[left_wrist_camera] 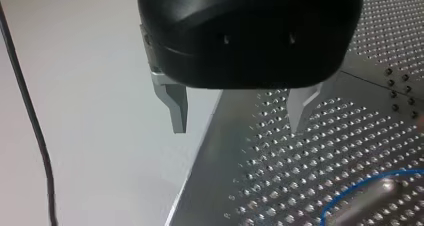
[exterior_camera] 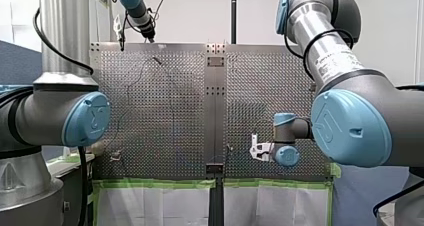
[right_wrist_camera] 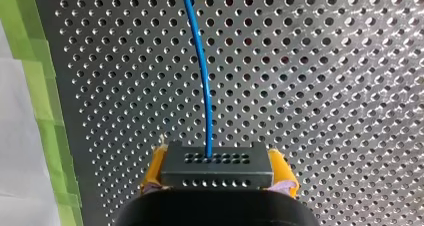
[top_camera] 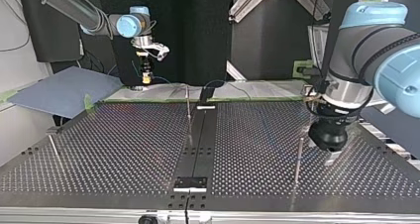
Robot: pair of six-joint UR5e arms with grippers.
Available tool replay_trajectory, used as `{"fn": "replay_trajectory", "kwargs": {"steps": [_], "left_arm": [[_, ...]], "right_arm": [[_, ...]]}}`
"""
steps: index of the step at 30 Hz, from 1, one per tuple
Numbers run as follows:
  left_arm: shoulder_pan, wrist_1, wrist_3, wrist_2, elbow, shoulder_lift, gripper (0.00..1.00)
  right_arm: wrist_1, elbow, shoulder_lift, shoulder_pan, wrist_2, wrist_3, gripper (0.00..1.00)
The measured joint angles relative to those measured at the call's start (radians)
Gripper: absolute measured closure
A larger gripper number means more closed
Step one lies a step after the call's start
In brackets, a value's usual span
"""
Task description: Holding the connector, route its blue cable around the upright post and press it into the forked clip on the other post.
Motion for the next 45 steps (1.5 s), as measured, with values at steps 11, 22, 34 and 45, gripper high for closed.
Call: {"fn": "replay_trajectory", "kwargs": {"steps": [11, 22, 34, 45], "left_arm": [[0.017, 0.012, -0.005, 0.005, -0.061, -0.001, 0.01], [0.022, 0.011, -0.001, 0.003, -0.069, -0.001, 0.01], [0.022, 0.001, 0.013, -0.035, -0.092, -0.001, 0.01], [0.022, -0.001, 0.02, -0.051, -0.092, -0.001, 0.01]], "right_arm": [[0.003, -0.001, 0.0, -0.002, 0.0, 0.0, 1.0], [0.005, -0.001, 0.0, -0.002, 0.0, 0.0, 1.0], [0.007, -0.001, 0.0, -0.002, 0.0, -0.001, 1.0], [0.007, -0.001, 0.0, -0.003, 0.0, -0.001, 1.0]]}}
